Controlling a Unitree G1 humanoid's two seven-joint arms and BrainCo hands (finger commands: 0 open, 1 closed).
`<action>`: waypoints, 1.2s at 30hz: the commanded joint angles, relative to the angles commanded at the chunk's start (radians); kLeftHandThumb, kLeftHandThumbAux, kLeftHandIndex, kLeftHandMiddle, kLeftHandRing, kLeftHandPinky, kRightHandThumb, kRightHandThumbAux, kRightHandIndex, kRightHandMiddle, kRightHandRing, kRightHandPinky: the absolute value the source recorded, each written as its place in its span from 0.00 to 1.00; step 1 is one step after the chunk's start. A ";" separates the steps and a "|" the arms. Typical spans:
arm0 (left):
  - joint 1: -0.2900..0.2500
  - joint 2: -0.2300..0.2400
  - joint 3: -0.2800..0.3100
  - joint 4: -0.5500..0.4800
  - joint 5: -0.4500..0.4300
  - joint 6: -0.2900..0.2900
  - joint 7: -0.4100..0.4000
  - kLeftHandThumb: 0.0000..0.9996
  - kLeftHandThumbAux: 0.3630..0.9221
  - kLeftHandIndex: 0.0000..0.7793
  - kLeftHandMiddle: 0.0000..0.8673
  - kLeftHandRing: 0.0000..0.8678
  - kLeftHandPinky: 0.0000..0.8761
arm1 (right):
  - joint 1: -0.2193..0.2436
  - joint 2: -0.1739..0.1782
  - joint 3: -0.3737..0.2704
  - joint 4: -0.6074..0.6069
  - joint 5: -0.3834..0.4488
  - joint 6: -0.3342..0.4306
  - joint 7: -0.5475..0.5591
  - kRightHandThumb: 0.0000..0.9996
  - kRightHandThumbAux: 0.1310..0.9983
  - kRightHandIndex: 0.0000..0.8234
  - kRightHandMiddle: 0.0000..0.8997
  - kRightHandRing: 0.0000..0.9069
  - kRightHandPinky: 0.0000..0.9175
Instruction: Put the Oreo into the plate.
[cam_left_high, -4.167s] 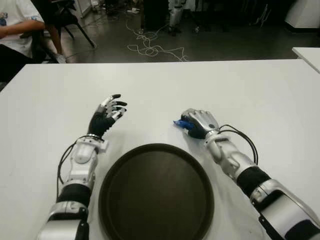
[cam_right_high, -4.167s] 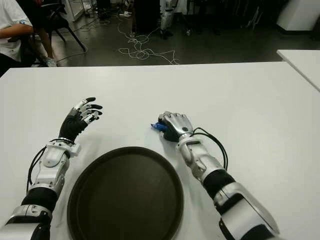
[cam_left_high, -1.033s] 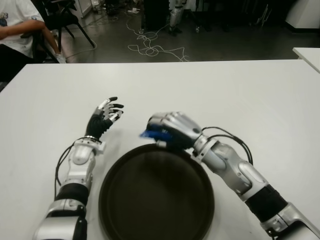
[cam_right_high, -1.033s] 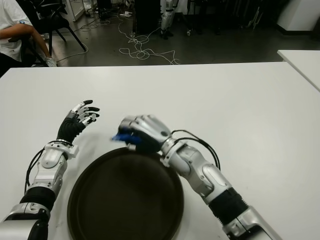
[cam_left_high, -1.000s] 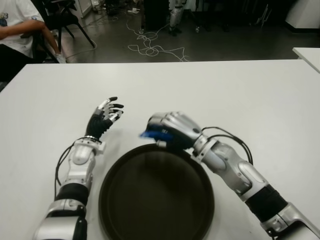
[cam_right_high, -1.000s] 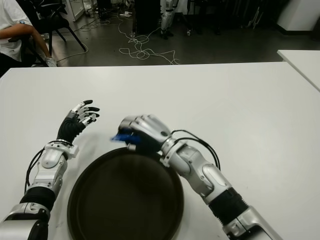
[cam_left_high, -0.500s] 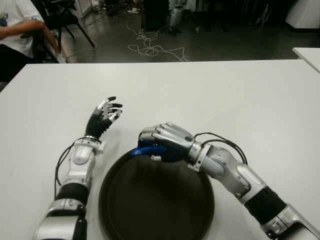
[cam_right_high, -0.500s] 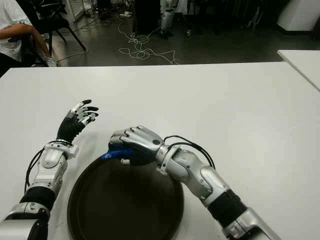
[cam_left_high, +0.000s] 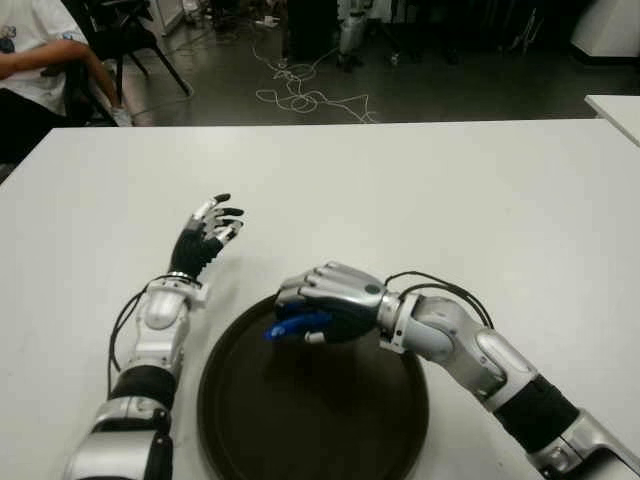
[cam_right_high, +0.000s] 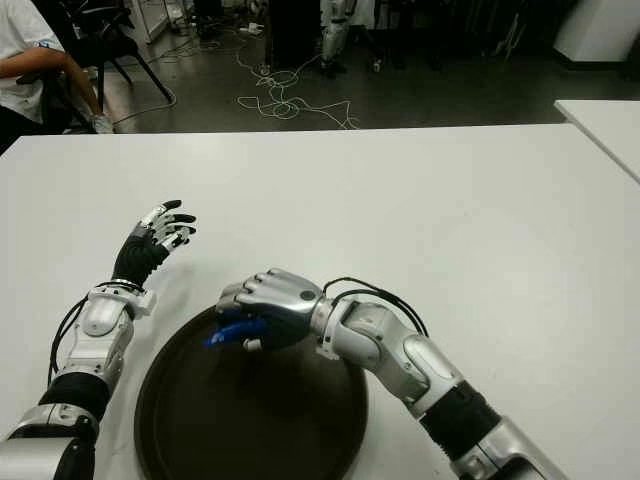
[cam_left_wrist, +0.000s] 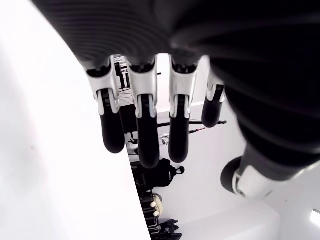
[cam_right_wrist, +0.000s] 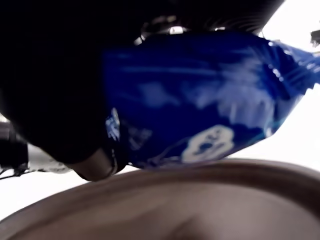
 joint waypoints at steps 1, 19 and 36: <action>0.000 0.000 0.000 0.000 0.000 -0.001 0.001 0.31 0.46 0.21 0.35 0.35 0.33 | 0.001 0.000 0.000 -0.001 0.000 -0.002 0.003 0.69 0.69 0.52 0.85 0.86 0.85; 0.005 0.001 -0.001 -0.009 0.003 0.001 0.007 0.32 0.43 0.20 0.35 0.35 0.33 | 0.014 0.073 -0.006 0.173 0.009 -0.108 -0.181 0.68 0.70 0.51 0.53 0.52 0.44; 0.001 0.001 0.003 -0.011 -0.011 0.026 -0.010 0.33 0.48 0.20 0.34 0.33 0.30 | -0.061 0.112 0.005 0.400 -0.007 -0.263 -0.284 0.01 0.74 0.05 0.00 0.00 0.00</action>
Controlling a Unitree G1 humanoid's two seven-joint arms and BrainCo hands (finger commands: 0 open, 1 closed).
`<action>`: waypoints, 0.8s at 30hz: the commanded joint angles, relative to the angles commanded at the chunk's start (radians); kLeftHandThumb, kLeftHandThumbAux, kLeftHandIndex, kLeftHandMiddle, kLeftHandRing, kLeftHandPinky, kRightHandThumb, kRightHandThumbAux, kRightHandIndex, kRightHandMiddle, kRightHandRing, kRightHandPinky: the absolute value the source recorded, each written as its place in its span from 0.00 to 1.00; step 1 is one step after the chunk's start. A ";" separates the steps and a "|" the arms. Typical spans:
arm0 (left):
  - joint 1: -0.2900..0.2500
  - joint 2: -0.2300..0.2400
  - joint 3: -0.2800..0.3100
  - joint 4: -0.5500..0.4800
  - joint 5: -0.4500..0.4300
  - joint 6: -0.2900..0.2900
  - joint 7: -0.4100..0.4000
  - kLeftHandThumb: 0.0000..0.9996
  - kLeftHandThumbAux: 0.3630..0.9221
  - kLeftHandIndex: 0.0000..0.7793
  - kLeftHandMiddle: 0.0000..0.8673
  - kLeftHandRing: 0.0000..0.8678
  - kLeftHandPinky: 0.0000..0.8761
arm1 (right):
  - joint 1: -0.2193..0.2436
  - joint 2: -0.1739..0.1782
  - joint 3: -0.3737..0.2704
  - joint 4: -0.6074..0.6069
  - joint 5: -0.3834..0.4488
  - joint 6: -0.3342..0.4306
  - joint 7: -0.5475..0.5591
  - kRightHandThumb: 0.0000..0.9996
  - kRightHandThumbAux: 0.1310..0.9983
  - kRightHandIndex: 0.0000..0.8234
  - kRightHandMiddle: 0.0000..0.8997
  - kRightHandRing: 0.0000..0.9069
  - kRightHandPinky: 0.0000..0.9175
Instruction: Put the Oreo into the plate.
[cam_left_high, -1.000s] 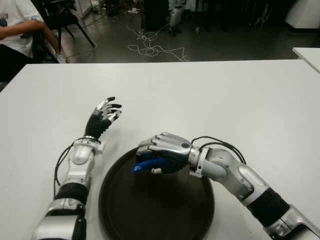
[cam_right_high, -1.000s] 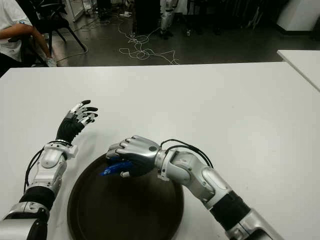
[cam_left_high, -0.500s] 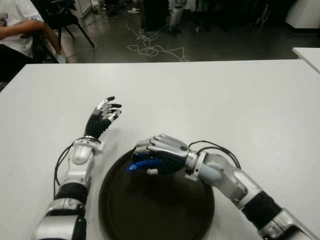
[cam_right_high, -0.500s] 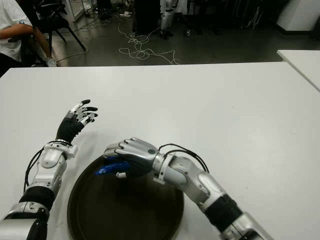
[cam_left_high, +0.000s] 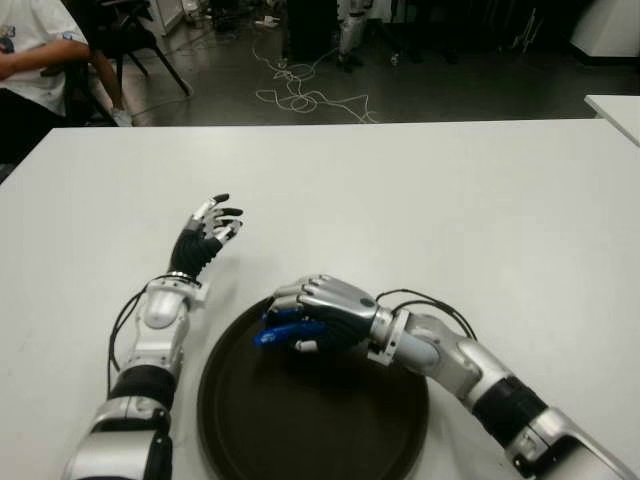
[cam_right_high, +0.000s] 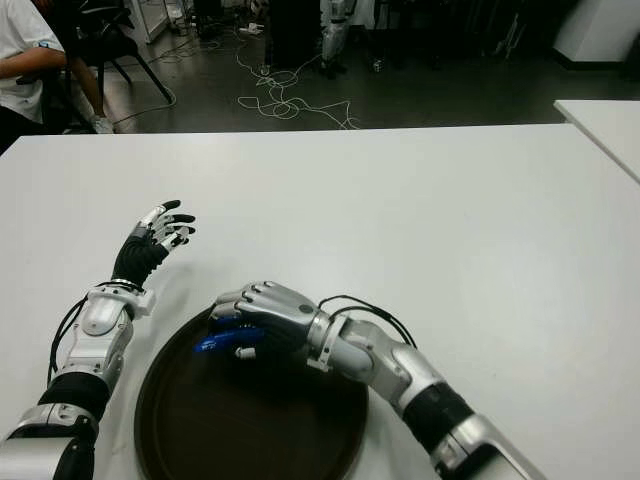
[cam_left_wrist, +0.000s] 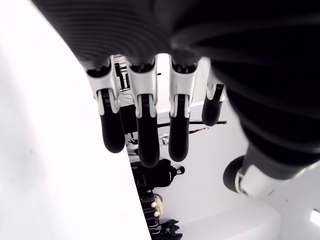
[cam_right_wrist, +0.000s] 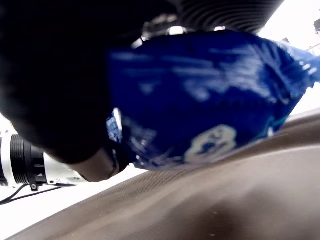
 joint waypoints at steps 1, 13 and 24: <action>0.000 0.000 0.000 0.000 -0.001 0.001 -0.001 0.33 0.48 0.20 0.34 0.33 0.30 | -0.002 0.000 0.000 0.003 -0.002 -0.001 -0.002 0.00 0.74 0.05 0.00 0.00 0.00; -0.002 0.004 -0.004 0.005 0.013 -0.006 0.011 0.32 0.53 0.20 0.33 0.32 0.29 | -0.011 -0.006 -0.002 0.013 -0.013 0.008 -0.016 0.00 0.76 0.04 0.00 0.00 0.00; -0.003 0.006 -0.001 0.006 0.003 0.000 -0.008 0.32 0.51 0.19 0.33 0.32 0.29 | -0.014 -0.011 -0.009 0.012 -0.029 0.025 -0.045 0.03 0.79 0.05 0.00 0.00 0.00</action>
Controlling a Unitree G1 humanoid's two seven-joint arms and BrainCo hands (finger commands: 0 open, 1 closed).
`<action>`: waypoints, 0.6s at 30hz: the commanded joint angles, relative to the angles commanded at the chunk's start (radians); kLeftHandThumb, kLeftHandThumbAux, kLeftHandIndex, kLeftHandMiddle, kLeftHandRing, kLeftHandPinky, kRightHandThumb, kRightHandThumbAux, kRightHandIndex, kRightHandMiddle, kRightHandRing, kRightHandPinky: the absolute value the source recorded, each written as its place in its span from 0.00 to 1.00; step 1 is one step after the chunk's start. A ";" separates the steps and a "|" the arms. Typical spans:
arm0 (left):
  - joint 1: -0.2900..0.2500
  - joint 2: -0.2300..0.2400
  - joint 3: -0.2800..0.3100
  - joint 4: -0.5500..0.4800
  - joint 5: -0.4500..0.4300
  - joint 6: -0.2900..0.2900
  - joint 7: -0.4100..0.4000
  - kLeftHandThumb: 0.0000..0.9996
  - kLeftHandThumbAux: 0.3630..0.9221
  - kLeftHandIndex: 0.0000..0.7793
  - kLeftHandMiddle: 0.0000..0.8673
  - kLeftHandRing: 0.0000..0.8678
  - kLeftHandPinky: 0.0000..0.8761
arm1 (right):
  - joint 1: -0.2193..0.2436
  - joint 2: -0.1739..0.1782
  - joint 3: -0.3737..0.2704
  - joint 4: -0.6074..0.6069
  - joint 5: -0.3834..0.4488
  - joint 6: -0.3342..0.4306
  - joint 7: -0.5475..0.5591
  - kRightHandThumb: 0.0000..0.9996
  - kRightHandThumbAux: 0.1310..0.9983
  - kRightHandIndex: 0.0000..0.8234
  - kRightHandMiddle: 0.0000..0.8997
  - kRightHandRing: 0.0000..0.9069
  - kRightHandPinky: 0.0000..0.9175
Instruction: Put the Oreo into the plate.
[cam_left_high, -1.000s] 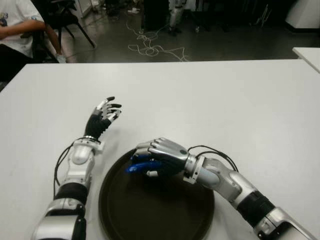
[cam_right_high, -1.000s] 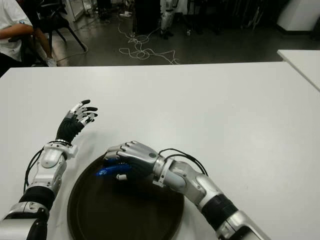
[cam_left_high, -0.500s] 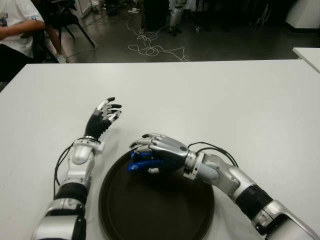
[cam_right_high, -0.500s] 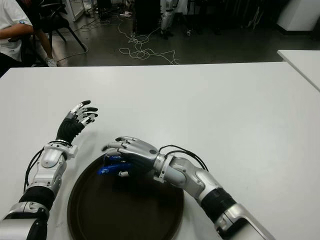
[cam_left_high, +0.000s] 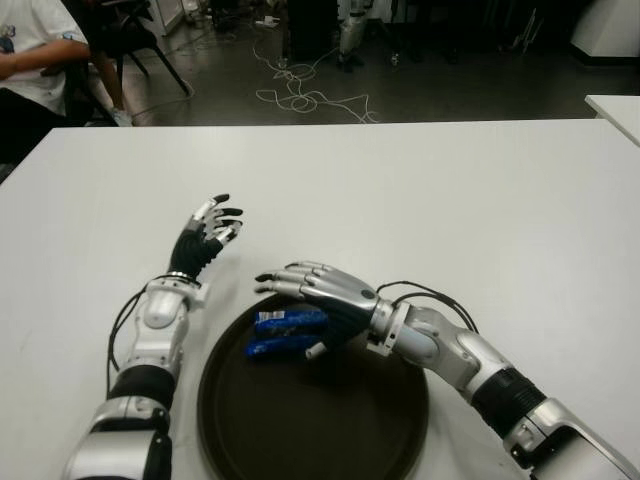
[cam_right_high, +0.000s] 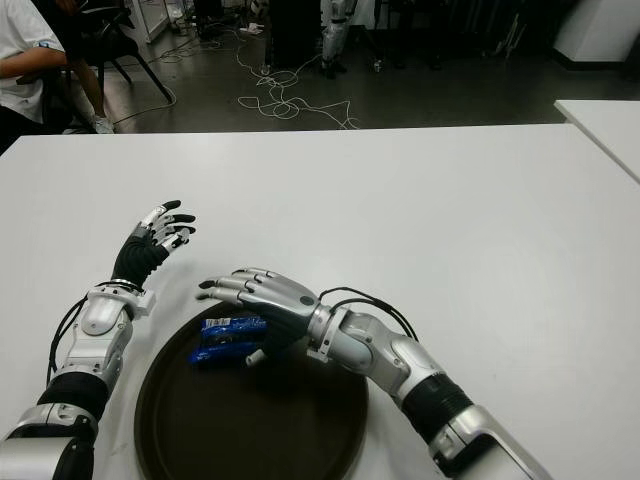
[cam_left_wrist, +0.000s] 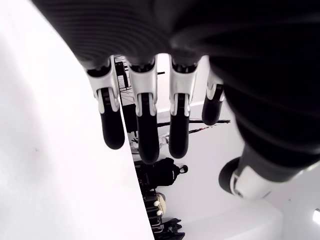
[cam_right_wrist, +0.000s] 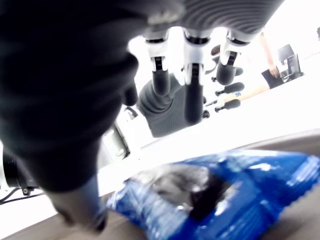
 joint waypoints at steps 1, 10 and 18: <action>0.000 0.000 0.000 0.000 0.000 0.000 0.000 0.32 0.51 0.18 0.33 0.32 0.29 | 0.000 0.000 0.001 0.001 -0.001 0.001 -0.001 0.03 0.79 0.05 0.00 0.00 0.00; 0.000 -0.001 0.002 0.002 0.001 -0.001 0.004 0.30 0.48 0.18 0.33 0.32 0.30 | 0.000 -0.002 0.000 0.000 -0.003 0.005 -0.002 0.00 0.79 0.05 0.00 0.00 0.00; -0.003 -0.002 0.001 0.005 0.005 0.007 0.011 0.31 0.48 0.19 0.33 0.32 0.31 | -0.015 -0.014 -0.013 -0.008 0.004 0.014 0.008 0.00 0.80 0.05 0.00 0.00 0.00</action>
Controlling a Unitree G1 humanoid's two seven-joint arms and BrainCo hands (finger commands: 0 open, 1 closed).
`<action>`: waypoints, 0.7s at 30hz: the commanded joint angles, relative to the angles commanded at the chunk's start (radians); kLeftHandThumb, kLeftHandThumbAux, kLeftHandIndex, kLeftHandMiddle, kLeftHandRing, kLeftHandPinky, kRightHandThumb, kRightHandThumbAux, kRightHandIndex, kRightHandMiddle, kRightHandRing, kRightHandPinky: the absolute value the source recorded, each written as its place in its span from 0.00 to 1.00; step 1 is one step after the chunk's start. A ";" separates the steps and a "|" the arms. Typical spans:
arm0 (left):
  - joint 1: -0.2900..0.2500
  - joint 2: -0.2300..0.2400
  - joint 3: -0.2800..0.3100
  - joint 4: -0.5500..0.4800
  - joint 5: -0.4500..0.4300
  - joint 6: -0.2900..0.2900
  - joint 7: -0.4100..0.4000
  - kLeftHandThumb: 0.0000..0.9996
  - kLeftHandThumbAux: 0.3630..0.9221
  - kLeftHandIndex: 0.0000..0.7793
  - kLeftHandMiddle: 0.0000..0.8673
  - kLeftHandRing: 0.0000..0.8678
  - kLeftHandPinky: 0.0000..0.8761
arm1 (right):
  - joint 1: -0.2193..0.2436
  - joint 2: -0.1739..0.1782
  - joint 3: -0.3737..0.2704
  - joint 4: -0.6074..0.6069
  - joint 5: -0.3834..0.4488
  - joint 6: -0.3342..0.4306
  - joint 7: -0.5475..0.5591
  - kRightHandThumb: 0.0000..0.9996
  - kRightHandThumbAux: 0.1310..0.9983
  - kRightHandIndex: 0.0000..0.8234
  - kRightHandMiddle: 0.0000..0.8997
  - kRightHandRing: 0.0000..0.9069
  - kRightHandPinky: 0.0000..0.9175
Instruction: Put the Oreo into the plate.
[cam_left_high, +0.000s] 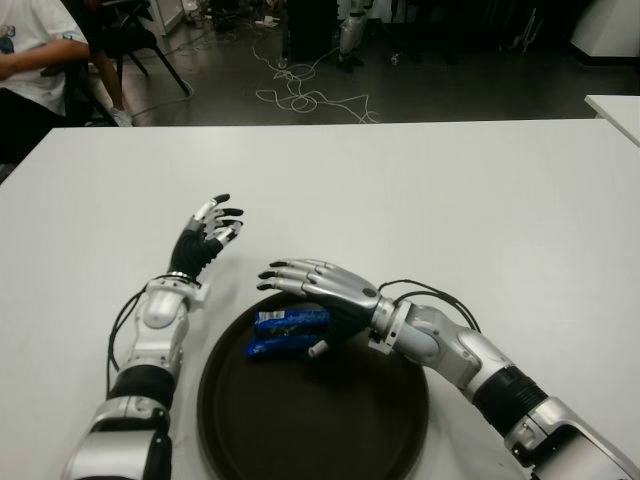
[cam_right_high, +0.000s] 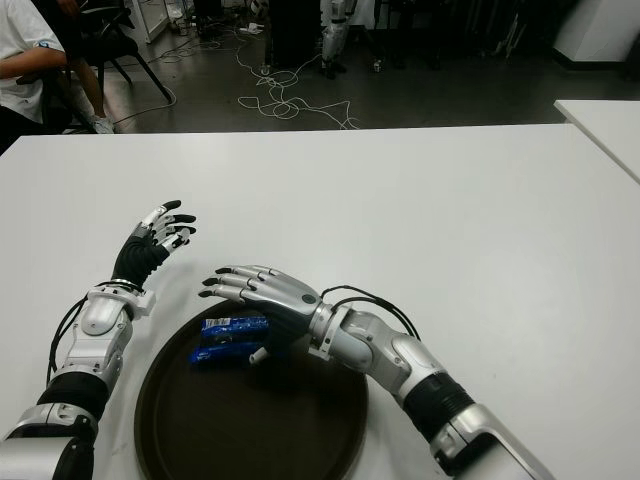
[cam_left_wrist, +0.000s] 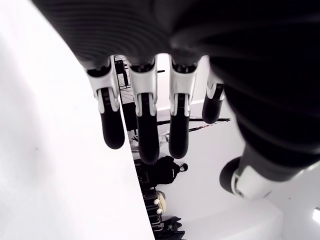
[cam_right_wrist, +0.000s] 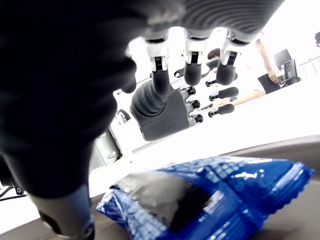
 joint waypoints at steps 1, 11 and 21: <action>-0.001 0.000 -0.001 0.001 0.001 0.001 0.001 0.31 0.48 0.19 0.33 0.32 0.31 | -0.008 -0.002 -0.005 0.004 0.002 0.002 -0.001 0.00 0.81 0.05 0.00 0.00 0.00; -0.012 0.003 0.001 0.013 -0.003 0.006 -0.006 0.32 0.49 0.19 0.32 0.33 0.34 | -0.120 -0.068 -0.119 0.130 0.079 -0.040 -0.027 0.00 0.79 0.04 0.00 0.00 0.00; -0.028 0.008 0.000 0.052 0.011 -0.022 0.014 0.31 0.50 0.20 0.33 0.33 0.33 | -0.285 -0.038 -0.270 0.560 0.196 -0.055 -0.210 0.00 0.79 0.06 0.06 0.04 0.05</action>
